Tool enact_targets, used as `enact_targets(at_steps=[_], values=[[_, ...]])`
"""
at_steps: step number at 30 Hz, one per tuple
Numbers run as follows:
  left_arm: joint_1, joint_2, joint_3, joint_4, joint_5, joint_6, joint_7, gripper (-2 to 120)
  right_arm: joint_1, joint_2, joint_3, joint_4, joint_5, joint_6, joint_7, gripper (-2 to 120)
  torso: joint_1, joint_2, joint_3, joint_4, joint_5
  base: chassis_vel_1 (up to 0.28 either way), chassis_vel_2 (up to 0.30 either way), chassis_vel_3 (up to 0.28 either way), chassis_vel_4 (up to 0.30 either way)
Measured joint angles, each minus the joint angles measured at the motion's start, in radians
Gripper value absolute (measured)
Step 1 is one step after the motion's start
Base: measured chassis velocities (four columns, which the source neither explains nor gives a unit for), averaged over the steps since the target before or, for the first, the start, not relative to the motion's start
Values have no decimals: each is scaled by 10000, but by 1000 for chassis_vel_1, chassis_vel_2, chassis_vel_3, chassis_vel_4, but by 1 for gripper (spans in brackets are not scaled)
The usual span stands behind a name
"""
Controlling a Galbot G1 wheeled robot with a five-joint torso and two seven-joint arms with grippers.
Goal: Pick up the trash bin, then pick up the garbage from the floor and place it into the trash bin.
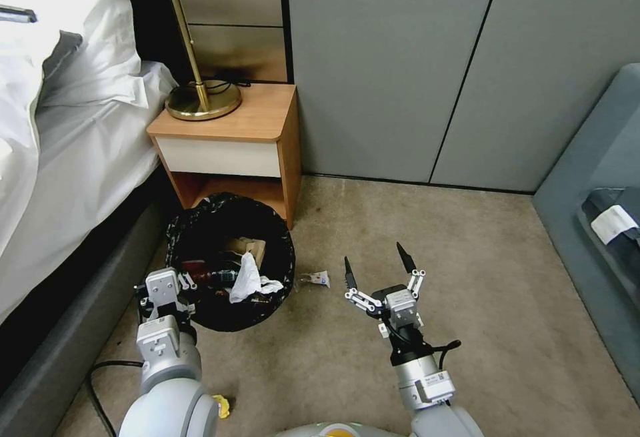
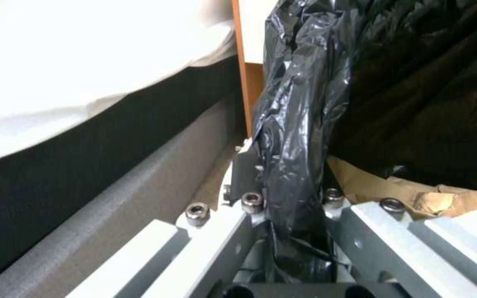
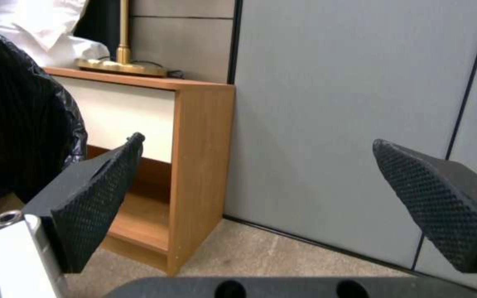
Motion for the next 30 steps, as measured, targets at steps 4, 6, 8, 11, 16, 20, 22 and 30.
enact_targets(at_steps=[4, 6, 8, 11, 16, 20, 22, 30], values=[[-13, -38, 35, 2, 5, -6, -4, 1, -43, -9, 93, 10, 92, 11, -161, 100, 0, 0, 0, 0, -1, 0, 0, 0, 0], [6, -43, 69, 39, 27, -36, -5, 1, -53, -14, 100, -8, 135, 19, -182, 100, 0, 0, 0, 0, 0, 0, 0, 0, 0], [23, -44, 79, 46, 36, -47, -7, 1, -56, -15, 98, -8, 143, 18, -184, 100, -1, 0, 0, 0, -1, 0, 0, 0, 0], [37, -58, 86, 36, 46, -56, -9, 1, -54, -6, 60, -3, 130, 9, -194, 100, -1, 0, -1, 0, -1, -17, 15, 15, -14], [79, -62, 104, 31, 59, -80, -12, 1, -89, -5, 35, -3, 98, -23, -218, 100, -1, 1, -1, -1, -2, -107, 88, 113, -107], [112, -77, 126, 33, 72, -123, -13, 1, -130, -13, 36, -16, 62, -23, -220, 100, -1, 0, 0, 1, 0, -175, 183, 177, -184], [111, -82, 130, 38, 76, -129, -15, 1, -131, -14, 36, -15, 10, -33, -220, 100, -1, 0, 0, 2, -1, -165, 208, 202, -184], [110, -100, 152, 129, 74, -176, -16, 1, -101, 48, -80, -170, -413, 233, -365, 100, 1, 0, 1, 0, 0, -135, 127, 122, -126]])
